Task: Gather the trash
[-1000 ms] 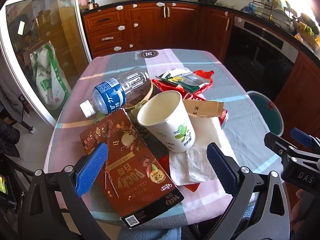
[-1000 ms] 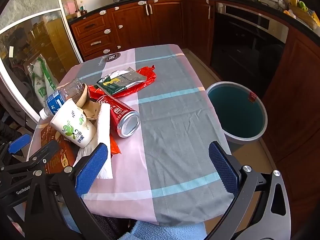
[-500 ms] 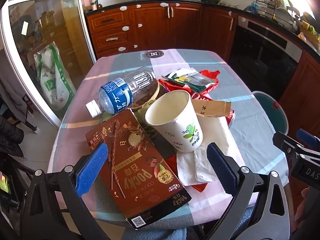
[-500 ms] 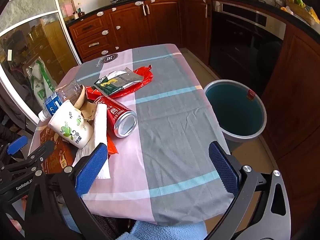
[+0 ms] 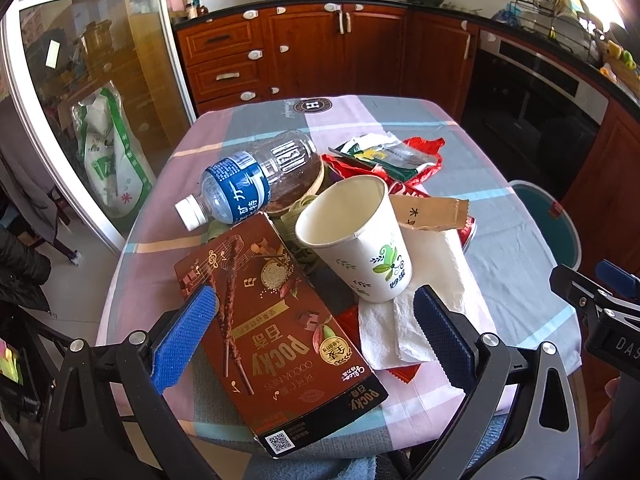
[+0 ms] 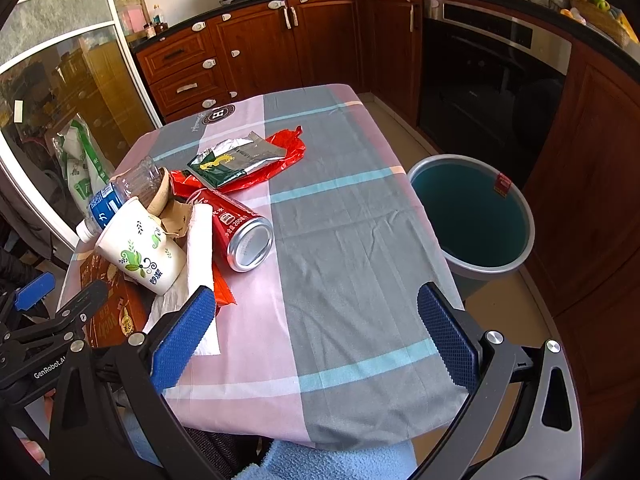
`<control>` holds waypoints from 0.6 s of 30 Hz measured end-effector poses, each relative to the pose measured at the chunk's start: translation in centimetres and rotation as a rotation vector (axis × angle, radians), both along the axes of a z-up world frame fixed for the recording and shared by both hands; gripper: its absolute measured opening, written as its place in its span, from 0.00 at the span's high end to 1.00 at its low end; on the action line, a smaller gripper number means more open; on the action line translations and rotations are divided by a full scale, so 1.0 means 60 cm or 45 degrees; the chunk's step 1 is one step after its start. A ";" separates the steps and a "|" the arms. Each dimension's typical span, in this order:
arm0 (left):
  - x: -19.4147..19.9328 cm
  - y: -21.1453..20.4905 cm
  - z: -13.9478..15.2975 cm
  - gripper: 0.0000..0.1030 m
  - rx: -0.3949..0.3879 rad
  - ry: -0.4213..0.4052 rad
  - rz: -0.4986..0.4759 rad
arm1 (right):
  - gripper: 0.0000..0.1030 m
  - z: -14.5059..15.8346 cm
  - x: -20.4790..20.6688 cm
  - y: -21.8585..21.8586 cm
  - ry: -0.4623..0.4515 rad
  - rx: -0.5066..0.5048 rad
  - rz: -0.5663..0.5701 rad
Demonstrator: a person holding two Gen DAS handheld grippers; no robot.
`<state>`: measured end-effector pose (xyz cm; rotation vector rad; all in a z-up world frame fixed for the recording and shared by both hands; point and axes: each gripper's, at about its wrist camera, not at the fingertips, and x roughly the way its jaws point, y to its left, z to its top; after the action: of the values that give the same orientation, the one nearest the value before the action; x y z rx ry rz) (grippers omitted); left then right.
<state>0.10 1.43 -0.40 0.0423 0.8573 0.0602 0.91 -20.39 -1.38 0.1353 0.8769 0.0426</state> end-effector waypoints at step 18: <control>0.002 0.000 -0.001 0.04 0.005 0.006 0.002 | 0.06 -0.003 0.001 0.001 0.008 0.003 -0.003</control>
<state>0.23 1.44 -0.46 0.0455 0.8622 0.0629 0.96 -20.36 -1.57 0.1387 0.8831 0.0406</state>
